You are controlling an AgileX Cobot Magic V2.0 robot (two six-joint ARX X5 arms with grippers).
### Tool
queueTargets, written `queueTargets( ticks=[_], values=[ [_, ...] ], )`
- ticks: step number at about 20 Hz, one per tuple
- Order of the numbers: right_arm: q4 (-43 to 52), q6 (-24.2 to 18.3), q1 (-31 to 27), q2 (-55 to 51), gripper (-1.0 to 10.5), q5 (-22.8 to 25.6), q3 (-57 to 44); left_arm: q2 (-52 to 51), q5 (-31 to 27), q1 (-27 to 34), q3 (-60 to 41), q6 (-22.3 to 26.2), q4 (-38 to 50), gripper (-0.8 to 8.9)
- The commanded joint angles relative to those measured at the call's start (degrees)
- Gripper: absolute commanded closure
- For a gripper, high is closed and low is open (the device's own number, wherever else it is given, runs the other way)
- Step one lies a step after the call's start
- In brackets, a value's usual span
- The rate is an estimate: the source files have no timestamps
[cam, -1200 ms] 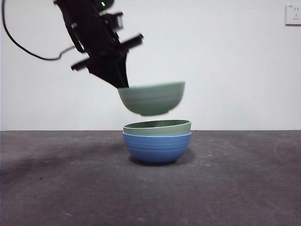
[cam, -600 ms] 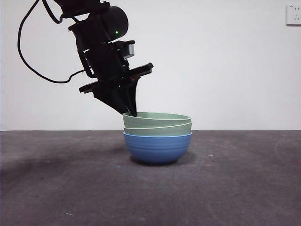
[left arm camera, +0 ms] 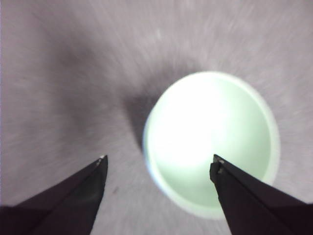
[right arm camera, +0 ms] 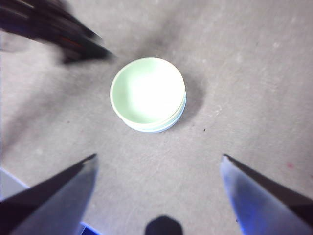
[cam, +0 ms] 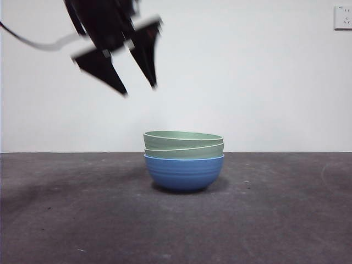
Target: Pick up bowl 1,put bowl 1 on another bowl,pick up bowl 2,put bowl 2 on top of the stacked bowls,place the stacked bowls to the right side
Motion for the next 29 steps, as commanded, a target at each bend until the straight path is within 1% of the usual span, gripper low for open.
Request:
queueTargets(
  ticks=[1, 3, 8, 10, 12, 14, 15, 20, 21, 23, 24, 27, 28, 29],
  values=[
    [3.23, 1.07, 0.04, 5.07, 5.0, -0.24, -0.09, -6.14, -0.17, 0.11, 0.0, 2.73, -4.33, 4.58],
    [6.54, 1.7, 0.04, 10.38, 5.0, -0.26, -0.09, -12.11, -0.26, 0.09, 0.0, 4.31, -7.52, 4.58],
    [12.72, 3.43, -1.25, 24.3, 5.0, -0.57, -0.09, -24.41, -0.07, -0.04, 0.0, 4.44, -13.86, 4.58],
    [16.09, 5.11, -2.51, 30.05, 5.0, -4.52, -0.09, -28.63, -0.09, -0.02, 0.0, 4.42, -16.0, 4.58],
    [18.91, 7.04, -3.74, 34.51, 5.0, -6.45, -0.09, -31.36, -0.09, -0.02, 0.0, 4.42, -17.88, 4.58],
    [20.72, 7.93, -4.24, 38.51, 5.0, -7.1, -0.09, -33.29, -0.07, -0.04, 0.0, 4.39, -20.24, 4.58],
    [21.24, 8.11, -4.59, 40.13, 5.1, -8.04, -0.09, -33.86, -0.07, -0.04, 0.0, 4.39, -21.2, 4.58],
    [24.2, 9.09, -4.5, 46.07, 5.1, -9.33, -0.09, -34.47, -0.04, -0.04, 0.0, 4.37, -23.39, 4.58],
    [24.52, 9.14, -4.5, 46.6, 5.7, -9.33, -0.09, -34.47, -0.02, -0.04, 0.0, 4.37, -23.28, 4.58],
    [24.79, 8.92, -4.5, 47.04, 7.4, -9.4, -0.09, -34.47, -0.02, -0.04, 0.0, 4.35, -23.3, 4.58],
    [24.92, 8.9, -4.5, 47.04, 8.0, -9.42, -0.09, -34.47, -0.02, -0.04, 0.0, 4.35, -23.28, 4.58],
    [24.9, 8.9, -4.57, 47.06, 8.1, -10.8, -0.09, -34.47, -0.02, -0.04, 0.0, 4.35, -23.26, 4.58],
    [24.9, 8.87, -4.57, 47.06, 8.6, -10.78, -0.09, -34.47, -0.02, -0.04, 0.0, 4.35, -23.26, 4.58],
    [24.9, 8.87, -4.57, 47.06, 8.9, -10.8, -0.09, -34.47, -0.02, -0.04, 0.0, 4.35, -23.26, 4.58]
  ],
)
